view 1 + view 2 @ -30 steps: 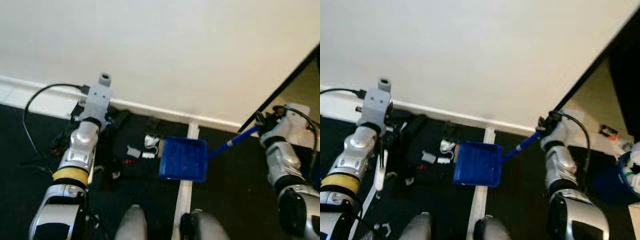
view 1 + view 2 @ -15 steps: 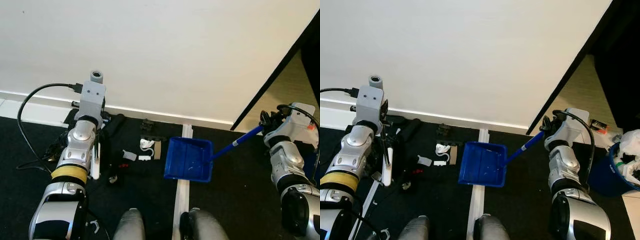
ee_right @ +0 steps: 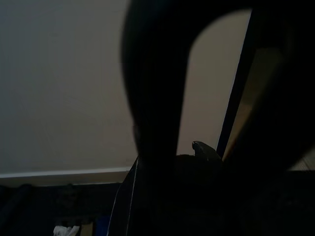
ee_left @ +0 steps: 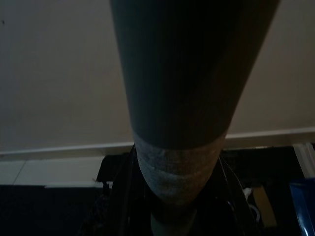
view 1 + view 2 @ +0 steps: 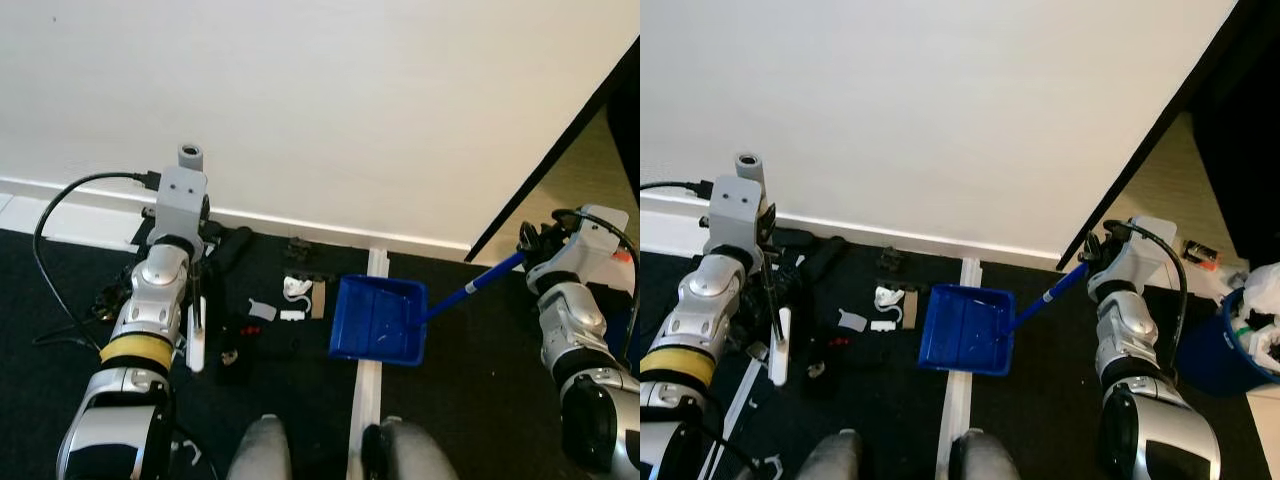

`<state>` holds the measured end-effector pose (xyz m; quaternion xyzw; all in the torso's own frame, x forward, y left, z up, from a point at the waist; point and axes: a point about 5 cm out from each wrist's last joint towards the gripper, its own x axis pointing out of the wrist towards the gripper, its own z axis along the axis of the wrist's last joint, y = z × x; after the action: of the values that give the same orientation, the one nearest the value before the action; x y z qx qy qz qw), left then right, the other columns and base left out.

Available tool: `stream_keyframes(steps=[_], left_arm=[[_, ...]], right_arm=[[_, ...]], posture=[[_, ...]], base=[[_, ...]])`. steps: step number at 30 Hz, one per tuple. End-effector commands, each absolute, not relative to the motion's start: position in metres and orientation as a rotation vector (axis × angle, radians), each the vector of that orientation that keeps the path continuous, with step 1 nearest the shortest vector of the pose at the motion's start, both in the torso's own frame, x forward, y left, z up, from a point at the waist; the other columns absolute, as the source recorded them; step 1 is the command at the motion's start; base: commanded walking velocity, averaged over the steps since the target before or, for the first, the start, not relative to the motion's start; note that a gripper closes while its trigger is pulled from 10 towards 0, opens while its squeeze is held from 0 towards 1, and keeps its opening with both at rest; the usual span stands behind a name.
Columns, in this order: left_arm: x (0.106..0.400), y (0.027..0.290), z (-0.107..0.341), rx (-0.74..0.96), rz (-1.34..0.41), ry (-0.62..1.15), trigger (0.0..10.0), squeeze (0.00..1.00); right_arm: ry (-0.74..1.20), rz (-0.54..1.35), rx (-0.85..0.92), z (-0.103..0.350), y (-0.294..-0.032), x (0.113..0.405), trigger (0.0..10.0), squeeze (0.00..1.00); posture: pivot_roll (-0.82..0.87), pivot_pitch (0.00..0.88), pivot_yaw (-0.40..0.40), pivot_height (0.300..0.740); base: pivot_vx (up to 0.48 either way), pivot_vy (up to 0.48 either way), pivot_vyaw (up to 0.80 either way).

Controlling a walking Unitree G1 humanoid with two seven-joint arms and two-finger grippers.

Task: Sweep floor

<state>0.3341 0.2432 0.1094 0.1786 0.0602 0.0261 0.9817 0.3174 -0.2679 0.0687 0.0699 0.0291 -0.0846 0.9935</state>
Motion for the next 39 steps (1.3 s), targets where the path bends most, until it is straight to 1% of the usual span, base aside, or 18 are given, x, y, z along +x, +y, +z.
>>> stream_keyframes(steps=[1, 16, 23, 32, 33, 39], left_arm=[[0.3358, 0.2403, 0.1178, 0.366, 0.039, 0.07, 10.0, 0.0], [0.3357, 0.2381, 0.1189, 0.359, 0.026, 0.06, 10.0, 0.0], [0.3354, 0.2369, 0.1225, 0.373, 0.021, 0.034, 10.0, 0.0], [0.3348, 0.2358, 0.1222, 0.371, 0.019, 0.036, 10.0, 0.0], [0.3346, 0.2359, 0.1215, 0.348, 0.025, 0.039, 10.0, 0.0], [0.3342, 0.2359, 0.1215, 0.38, 0.025, 0.04, 10.0, 0.0]], right_arm=[[0.021, -0.183, 0.141, 0.0762, -0.2708, 0.3203, 10.0, 0.0], [0.023, -0.183, 0.141, 0.0743, -0.2701, 0.3189, 10.0, 0.0], [0.023, -0.182, 0.142, 0.0735, -0.2695, 0.3184, 10.0, 0.0], [0.029, -0.182, 0.143, 0.0714, -0.2691, 0.3172, 10.0, 0.0], [0.03, -0.183, 0.143, 0.0712, -0.2693, 0.3169, 10.0, 0.0], [0.038, -0.185, 0.138, 0.0702, -0.2712, 0.3156, 10.0, 0.0]], posture=[[0.13, 0.061, -0.055, 0.74], [0.13, 0.066, -0.052, 0.74], [0.13, 0.067, -0.052, 0.74], [0.13, 0.07, -0.052, 0.74], [0.13, 0.068, -0.052, 0.74], [0.13, 0.066, -0.053, 0.74]], base=[[0.48, 0.0, 0.0], [0.466, 0.0, 0.0], [0.0, 0.0, 0.0], [0.0, -0.422, 0.0], [0.0, 0.0, 0.0], [0.0, 0.0, 0.0]])
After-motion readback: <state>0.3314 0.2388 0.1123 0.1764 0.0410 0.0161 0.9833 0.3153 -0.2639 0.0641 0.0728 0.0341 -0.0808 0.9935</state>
